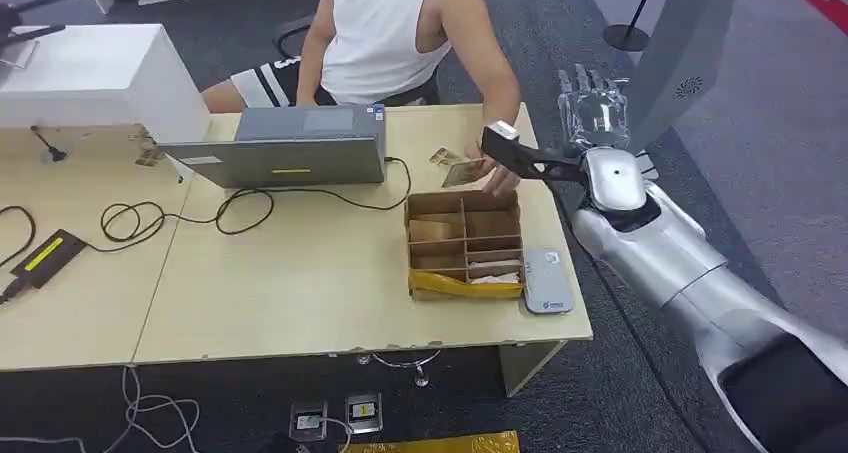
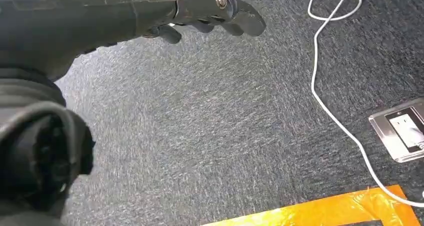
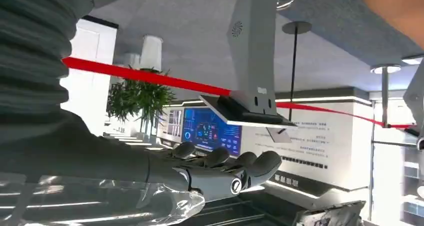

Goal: Pass the card to the sensor for recognition and then transmit it.

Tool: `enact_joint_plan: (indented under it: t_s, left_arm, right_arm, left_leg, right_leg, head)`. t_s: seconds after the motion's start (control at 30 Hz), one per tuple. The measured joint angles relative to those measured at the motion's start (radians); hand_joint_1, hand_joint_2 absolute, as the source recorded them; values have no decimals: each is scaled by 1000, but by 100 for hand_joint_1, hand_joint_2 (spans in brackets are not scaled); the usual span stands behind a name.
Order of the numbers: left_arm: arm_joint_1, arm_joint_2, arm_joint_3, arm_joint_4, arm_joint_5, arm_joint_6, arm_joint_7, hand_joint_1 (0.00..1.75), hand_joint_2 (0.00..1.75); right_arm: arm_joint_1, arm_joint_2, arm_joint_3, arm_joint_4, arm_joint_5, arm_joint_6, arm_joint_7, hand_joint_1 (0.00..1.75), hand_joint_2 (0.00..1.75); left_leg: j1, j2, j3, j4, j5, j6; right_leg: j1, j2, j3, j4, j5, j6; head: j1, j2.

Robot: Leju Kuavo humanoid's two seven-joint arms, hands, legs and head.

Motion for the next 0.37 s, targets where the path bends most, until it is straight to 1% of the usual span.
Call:
enact_joint_plan:
  t_s: [0.23, 0.37]
  left_arm:
    - [0, 2, -6, 0, 19, 2, 0, 0, 0]
    - [0, 2, -7, 0, 33, 7, 0, 0, 0]
  right_arm:
    - [0, 3, 0, 11, 8, -39, -9, 0, 175]
    - [3, 4, 0, 12, 20, -92, -10, 0, 175]
  left_leg:
    - [0, 0, 0, 0, 0, 0]
    - [0, 0, 0, 0, 0, 0]
  right_leg:
    - [0, 0, 0, 0, 0, 0]
    - [0, 0, 0, 0, 0, 0]
  head:
    - [0, 0]
    - [0, 0]
